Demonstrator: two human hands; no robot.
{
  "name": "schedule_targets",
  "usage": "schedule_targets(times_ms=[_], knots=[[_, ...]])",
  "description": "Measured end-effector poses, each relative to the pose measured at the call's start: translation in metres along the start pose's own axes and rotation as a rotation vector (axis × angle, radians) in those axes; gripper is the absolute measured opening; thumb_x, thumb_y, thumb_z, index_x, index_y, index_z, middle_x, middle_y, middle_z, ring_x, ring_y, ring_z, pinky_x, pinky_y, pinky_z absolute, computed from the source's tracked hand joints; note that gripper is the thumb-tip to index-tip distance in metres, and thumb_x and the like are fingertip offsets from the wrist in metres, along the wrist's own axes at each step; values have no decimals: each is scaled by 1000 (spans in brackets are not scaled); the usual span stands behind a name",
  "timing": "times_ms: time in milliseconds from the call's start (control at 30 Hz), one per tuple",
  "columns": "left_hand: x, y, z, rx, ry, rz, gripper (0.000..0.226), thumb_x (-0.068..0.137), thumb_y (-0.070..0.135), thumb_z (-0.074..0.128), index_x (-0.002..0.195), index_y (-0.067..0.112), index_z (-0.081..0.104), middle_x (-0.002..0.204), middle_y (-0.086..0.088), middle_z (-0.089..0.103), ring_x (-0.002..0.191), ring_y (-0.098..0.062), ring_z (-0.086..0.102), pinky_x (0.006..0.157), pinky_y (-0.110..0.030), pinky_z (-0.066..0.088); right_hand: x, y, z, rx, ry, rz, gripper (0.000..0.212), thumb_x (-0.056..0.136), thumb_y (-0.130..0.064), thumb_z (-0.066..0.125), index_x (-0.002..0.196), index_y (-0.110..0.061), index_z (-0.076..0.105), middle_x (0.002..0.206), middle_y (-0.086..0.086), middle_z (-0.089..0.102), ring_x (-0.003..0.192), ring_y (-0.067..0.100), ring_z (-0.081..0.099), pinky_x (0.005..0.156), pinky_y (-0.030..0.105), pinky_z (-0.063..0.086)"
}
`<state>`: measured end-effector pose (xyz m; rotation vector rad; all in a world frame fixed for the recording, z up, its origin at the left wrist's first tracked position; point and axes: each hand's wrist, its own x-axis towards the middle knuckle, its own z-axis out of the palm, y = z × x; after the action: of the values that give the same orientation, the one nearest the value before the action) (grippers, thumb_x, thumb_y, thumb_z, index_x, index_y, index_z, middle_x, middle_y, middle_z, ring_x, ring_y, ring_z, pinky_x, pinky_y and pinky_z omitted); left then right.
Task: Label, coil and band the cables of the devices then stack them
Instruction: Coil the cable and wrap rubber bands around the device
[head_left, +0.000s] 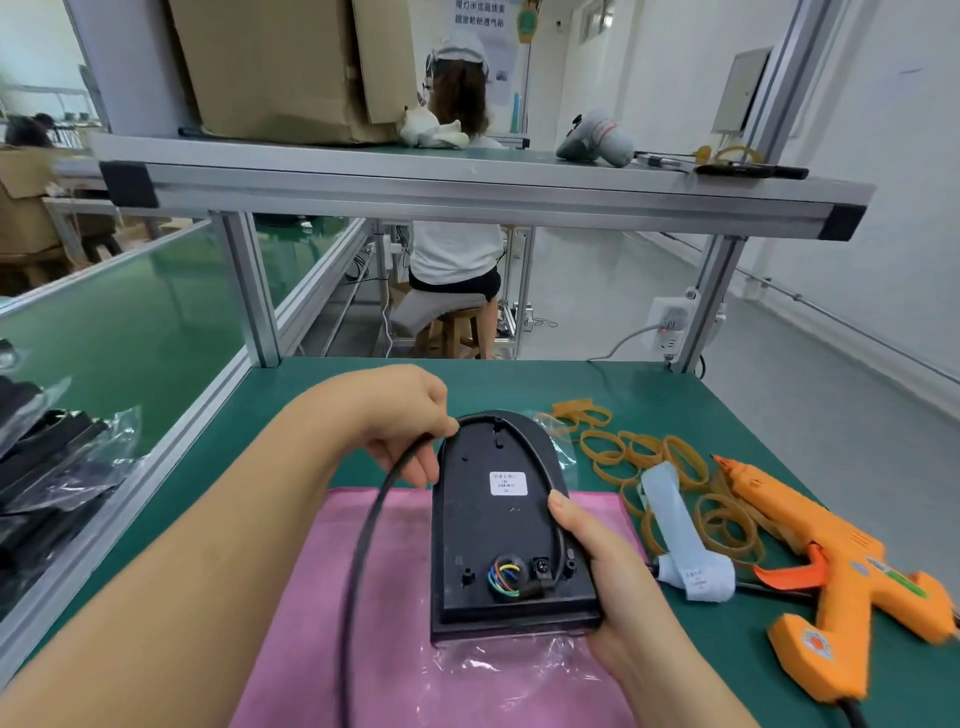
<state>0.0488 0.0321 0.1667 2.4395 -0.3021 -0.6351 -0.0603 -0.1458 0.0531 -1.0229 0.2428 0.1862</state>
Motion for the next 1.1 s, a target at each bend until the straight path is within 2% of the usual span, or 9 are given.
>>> schedule_targets(times_ms=[200,367,500,633,733,800,833,900,1100], knots=[[-7,-7,5,-162,-83,40,34,95,32,61,67,12,56,55,-6,66,40,-14,57,44,-19,47,3,-5,5,30,20,-3,30,74,-32,65,90,-10,78,102,19,72,87,33,72,62,37,58],[-9,-14,16,-281,-18,67,37,93,29,62,63,11,53,43,-1,53,34,-12,44,45,-18,43,4,-5,11,39,18,-15,29,73,-31,65,89,-10,78,100,19,73,86,33,72,60,36,58],[-12,-16,34,-266,163,89,34,87,32,68,64,12,52,44,0,40,44,-18,35,51,-21,37,4,-5,14,49,29,-37,30,73,-30,65,89,-9,78,101,20,72,86,33,72,61,36,58],[-18,-24,58,-246,438,191,40,77,36,77,57,17,48,56,4,42,55,-15,37,55,-25,32,2,-3,14,27,47,-71,31,71,-32,66,91,-11,78,101,20,72,88,34,72,63,37,59],[-23,-33,81,-455,627,188,28,74,32,81,77,20,56,89,4,56,78,-7,51,69,-17,38,1,-3,16,17,34,-102,35,71,-32,66,96,-10,76,104,20,71,93,35,70,67,38,59],[-27,-40,93,-823,448,70,51,68,37,83,105,18,54,112,-1,61,96,-9,60,86,-26,46,0,-4,17,20,12,-112,38,71,-32,66,99,-9,75,106,21,71,96,36,70,70,38,59],[-28,-43,99,-1023,274,45,65,62,40,82,115,14,53,115,-5,66,99,-18,66,89,-35,51,0,-5,16,10,1,-115,40,70,-33,67,101,-8,75,107,21,70,97,36,69,73,39,59],[-30,-49,105,-1225,47,60,70,58,38,78,118,6,59,108,-13,73,97,-28,71,84,-41,58,-1,-4,16,-28,-15,-120,46,70,-35,68,104,-6,73,109,22,70,100,37,68,80,43,58],[-22,-58,109,-1339,95,105,55,61,28,75,108,2,66,99,-18,74,81,-27,74,60,-31,58,-4,-12,14,-351,16,-112,63,68,-51,67,116,-10,66,111,9,72,105,28,67,100,48,47]])
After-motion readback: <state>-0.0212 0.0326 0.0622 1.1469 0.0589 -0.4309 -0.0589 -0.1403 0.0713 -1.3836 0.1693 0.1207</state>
